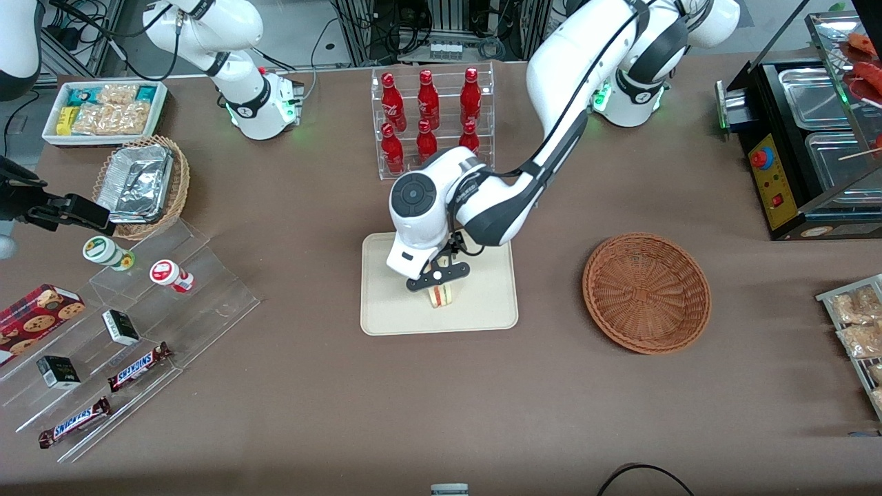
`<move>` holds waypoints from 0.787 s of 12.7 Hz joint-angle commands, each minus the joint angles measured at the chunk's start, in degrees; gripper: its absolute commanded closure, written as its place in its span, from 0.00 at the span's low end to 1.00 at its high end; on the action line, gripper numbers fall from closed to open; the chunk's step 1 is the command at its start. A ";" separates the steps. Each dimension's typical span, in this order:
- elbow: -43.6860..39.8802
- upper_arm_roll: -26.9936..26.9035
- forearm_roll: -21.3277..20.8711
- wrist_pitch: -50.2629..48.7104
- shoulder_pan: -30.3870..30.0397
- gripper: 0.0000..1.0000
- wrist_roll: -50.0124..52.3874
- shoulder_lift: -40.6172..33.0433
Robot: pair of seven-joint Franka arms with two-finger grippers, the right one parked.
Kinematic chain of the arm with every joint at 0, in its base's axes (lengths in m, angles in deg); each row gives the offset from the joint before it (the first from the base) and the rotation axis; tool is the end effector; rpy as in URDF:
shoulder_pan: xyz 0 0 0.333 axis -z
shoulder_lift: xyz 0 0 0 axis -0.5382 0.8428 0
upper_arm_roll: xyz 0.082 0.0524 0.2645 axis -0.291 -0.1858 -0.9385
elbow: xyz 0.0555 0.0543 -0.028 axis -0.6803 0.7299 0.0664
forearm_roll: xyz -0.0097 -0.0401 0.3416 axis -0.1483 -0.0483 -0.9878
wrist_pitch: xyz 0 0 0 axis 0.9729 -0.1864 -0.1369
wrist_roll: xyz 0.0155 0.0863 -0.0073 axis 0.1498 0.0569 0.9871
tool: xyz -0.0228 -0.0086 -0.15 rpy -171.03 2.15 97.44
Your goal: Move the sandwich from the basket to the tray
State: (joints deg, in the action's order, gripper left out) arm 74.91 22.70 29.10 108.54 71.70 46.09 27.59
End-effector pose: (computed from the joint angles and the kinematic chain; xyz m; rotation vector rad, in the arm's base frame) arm 0.4721 -0.4987 0.2688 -3.1035 -0.3914 0.0756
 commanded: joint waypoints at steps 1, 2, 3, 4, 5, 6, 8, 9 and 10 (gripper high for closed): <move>-0.52 0.26 -0.02 -1.52 -0.29 0.00 -2.79 -1.99; -0.52 -0.09 -0.28 -1.52 -0.21 0.00 -3.58 -2.86; -0.44 -0.44 -0.63 -1.87 -0.20 0.00 -4.98 -3.48; -0.35 -0.36 -0.55 -2.74 -0.55 0.00 -7.17 -4.01; -0.26 -0.36 -0.28 -5.53 -1.34 0.00 -8.93 -5.15; -0.26 -0.45 -0.63 -9.04 -1.78 0.00 -9.64 -5.94; 0.35 -0.10 -0.11 -10.31 -5.98 0.00 -11.40 -8.93; 0.96 -0.27 -0.71 -9.87 -6.61 0.00 -12.19 -9.81; 2.01 -0.36 -0.72 -10.22 -7.66 0.00 -12.89 -10.86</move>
State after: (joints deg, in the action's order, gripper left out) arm 74.28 22.17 29.07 99.25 65.84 34.87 19.55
